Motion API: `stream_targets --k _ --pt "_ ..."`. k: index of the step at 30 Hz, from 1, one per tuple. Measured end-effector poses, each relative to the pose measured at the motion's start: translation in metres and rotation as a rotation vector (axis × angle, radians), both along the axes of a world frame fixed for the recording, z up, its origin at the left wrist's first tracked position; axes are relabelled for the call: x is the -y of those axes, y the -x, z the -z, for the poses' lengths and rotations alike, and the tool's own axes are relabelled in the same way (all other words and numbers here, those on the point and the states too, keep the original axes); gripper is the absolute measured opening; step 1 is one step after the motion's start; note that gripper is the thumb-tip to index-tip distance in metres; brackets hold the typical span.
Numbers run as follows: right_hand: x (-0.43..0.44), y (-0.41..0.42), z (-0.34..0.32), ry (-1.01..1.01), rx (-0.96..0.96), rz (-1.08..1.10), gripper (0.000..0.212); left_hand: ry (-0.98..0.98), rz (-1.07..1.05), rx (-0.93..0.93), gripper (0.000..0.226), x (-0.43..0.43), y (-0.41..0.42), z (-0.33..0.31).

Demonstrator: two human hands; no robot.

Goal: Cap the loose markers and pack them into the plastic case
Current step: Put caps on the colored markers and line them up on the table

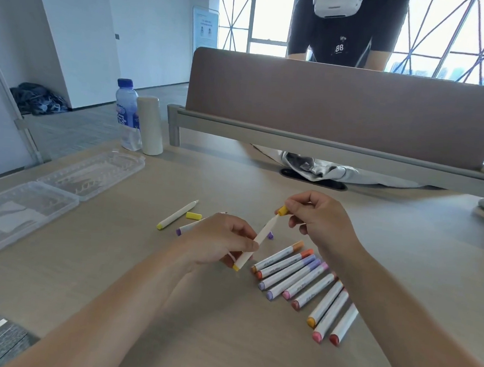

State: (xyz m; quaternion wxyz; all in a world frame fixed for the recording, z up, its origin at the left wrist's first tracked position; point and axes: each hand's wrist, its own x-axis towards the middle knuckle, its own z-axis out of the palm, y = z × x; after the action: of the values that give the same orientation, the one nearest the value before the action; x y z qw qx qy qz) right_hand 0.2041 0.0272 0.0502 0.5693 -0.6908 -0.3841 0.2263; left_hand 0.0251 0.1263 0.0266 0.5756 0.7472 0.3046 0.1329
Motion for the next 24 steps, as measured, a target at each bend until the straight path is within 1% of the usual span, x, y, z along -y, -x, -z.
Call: stream_targets --k 10,15,19,24 --pt "0.003 0.0 0.002 0.021 -0.001 -0.066 0.007 -0.018 -0.038 0.036 0.013 0.002 0.0 -0.001" --pt "0.002 0.001 0.003 0.026 0.042 -0.043 0.008 -0.02 -0.045 0.07 0.005 0.001 -0.002 0.0" --pt "0.0 0.003 0.007 0.004 0.018 -0.027 0.008 -0.047 -0.081 0.078 0.003 0.001 -0.005 0.002" --pt "-0.006 0.005 0.013 -0.03 0.022 -0.003 0.009 -0.139 -0.12 0.059 0.003 0.001 -0.008 0.003"
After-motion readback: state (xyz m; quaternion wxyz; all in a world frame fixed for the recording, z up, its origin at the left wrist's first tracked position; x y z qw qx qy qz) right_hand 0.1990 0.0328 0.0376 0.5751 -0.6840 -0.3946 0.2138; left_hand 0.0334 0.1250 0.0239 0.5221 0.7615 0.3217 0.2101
